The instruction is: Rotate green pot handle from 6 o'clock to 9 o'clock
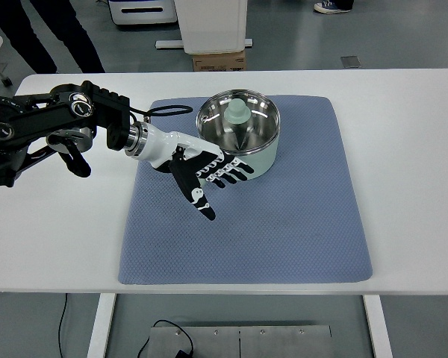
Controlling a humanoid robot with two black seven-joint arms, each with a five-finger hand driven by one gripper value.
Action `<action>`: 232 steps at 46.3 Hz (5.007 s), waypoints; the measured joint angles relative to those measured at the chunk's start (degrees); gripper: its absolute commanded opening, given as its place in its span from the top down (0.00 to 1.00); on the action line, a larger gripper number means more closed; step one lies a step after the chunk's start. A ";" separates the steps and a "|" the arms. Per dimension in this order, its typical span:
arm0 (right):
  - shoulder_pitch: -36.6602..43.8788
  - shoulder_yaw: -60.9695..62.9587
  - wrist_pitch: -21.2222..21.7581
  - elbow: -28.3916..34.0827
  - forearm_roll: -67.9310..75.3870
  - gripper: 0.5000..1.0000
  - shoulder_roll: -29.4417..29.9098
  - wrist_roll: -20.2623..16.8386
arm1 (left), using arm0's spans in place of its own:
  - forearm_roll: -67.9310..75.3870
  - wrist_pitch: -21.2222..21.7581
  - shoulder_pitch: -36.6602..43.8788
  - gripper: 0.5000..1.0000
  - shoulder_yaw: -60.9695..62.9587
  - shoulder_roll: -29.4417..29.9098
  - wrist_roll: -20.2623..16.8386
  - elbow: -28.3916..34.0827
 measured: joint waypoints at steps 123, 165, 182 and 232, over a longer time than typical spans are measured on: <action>0.00 0.00 0.00 0.01 0.00 0.00 0.00 0.02 | 3.33 0.00 -3.11 0.00 0.67 6.87 -0.10 2.51; 0.00 0.00 -0.01 -0.03 0.00 0.00 -0.02 0.02 | -21.85 0.01 -3.37 0.00 -10.07 3.89 -0.97 17.26; 0.01 0.00 0.00 0.00 0.00 0.00 0.00 0.03 | -32.82 0.49 8.58 0.00 -31.53 -4.65 -1.84 37.55; -0.10 0.08 0.04 0.53 0.45 0.00 0.00 -0.26 | -53.85 11.61 25.59 0.00 -54.27 -4.98 -2.66 47.91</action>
